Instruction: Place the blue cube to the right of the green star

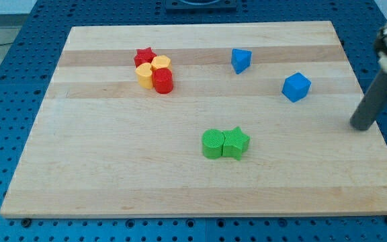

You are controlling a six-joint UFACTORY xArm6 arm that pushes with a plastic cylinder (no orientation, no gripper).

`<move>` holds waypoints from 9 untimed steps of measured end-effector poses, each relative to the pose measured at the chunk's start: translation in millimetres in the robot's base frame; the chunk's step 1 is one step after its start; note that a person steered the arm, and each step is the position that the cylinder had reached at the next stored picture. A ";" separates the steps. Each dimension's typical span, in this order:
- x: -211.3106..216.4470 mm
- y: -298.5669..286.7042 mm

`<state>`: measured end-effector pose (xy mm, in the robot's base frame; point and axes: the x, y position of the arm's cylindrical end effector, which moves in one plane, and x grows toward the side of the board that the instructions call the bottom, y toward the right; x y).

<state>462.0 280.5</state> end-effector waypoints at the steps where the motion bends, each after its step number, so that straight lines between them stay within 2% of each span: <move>1: -55.4 7.4; 2: -102.7 4.1; 3: -113.0 -17.3; 6: -90.2 -106.9; 9: -27.7 -131.7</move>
<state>434.3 148.8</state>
